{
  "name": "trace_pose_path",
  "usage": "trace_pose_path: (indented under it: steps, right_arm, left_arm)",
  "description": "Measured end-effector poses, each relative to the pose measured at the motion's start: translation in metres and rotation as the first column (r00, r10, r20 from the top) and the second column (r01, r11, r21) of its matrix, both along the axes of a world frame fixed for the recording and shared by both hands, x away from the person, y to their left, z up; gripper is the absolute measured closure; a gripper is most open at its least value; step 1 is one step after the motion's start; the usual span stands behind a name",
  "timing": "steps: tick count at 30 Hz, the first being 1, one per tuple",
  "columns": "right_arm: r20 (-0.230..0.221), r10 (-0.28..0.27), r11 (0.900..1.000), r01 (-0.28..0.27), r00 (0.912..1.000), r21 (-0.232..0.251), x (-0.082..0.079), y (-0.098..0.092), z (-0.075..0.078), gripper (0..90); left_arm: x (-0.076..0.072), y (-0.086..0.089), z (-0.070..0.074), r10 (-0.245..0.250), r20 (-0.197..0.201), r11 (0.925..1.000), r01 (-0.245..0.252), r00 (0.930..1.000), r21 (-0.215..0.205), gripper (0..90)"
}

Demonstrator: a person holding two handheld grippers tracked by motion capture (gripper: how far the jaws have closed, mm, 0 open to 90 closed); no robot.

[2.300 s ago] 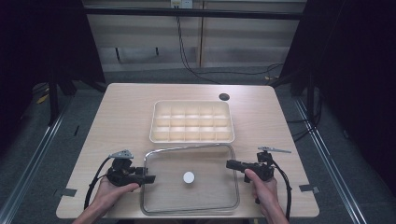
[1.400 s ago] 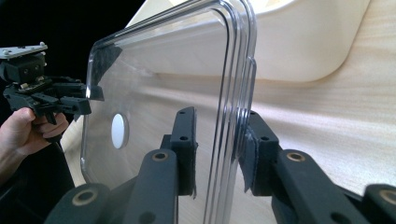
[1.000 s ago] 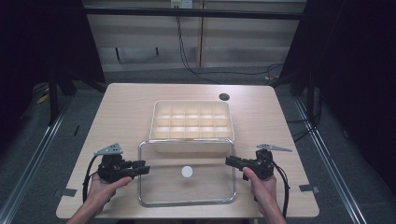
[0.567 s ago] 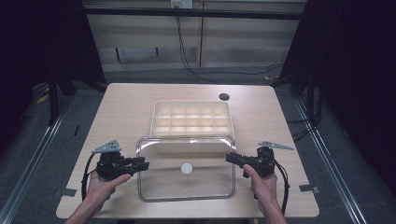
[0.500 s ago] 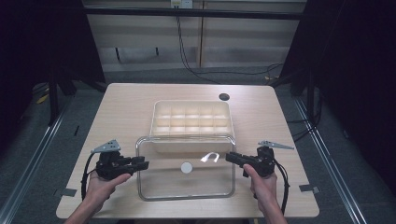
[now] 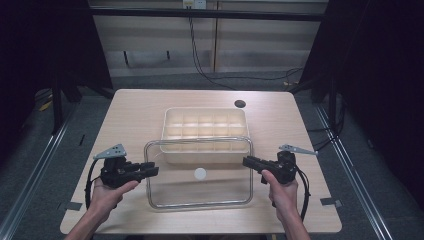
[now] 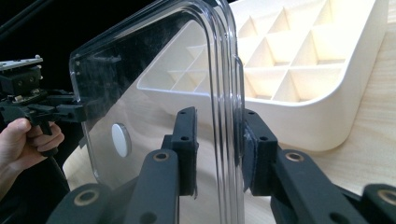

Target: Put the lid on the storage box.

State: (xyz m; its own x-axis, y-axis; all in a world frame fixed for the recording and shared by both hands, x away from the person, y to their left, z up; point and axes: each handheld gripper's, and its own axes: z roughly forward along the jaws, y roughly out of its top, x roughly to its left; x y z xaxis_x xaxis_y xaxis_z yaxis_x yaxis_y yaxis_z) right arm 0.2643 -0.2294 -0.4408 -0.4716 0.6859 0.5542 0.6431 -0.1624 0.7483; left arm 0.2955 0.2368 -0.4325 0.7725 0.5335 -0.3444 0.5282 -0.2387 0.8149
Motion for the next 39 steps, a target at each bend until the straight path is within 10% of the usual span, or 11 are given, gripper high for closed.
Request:
trace_pose_path:
  steps: [39]
  right_arm:
    - [0.057, -0.033, 0.999, 0.033, 0.9978, 0.002, 0.03, -0.002, 0.029, 68.9]
  left_arm:
    - [0.03, -0.007, 0.039, 0.045, 0.05, 0.9986, -0.043, 0.9977, -0.031, 67.6]
